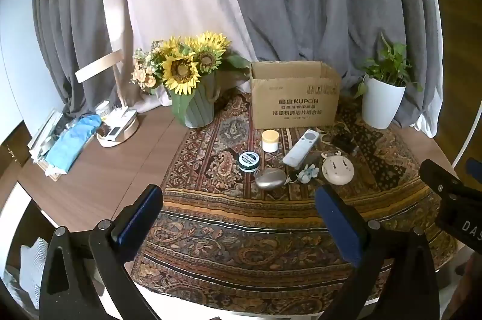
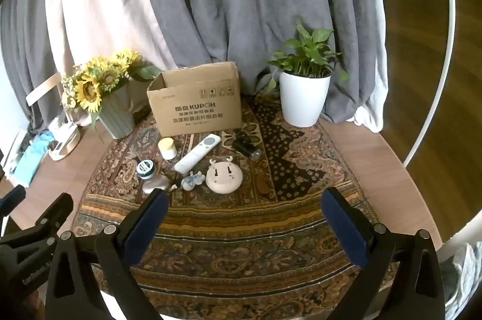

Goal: Organize rigid objects

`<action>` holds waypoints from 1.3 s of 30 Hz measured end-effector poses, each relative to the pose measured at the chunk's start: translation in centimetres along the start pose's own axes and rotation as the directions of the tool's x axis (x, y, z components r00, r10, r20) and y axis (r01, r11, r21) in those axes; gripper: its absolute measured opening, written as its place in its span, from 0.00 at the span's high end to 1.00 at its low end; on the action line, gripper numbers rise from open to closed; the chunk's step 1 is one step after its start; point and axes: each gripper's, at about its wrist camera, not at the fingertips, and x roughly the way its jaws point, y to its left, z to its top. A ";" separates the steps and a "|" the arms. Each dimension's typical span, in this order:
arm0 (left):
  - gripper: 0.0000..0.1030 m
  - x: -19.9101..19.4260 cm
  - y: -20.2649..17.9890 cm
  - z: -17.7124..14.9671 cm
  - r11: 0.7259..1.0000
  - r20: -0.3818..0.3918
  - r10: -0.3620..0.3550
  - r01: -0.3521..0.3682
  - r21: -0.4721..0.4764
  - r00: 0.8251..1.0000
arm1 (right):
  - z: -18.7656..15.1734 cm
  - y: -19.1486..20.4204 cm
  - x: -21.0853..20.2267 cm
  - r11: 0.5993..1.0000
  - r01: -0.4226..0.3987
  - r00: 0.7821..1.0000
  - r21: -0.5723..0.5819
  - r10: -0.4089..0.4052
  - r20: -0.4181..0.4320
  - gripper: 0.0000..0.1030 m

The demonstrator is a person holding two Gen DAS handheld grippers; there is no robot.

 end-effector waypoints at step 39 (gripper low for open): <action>0.00 -0.8 1.2 1.0 0.999 0.037 -0.017 0.018 -0.028 0.999 | 0.2 1.7 -1.2 1.000 -0.006 1.000 -0.018 0.007 0.024 0.00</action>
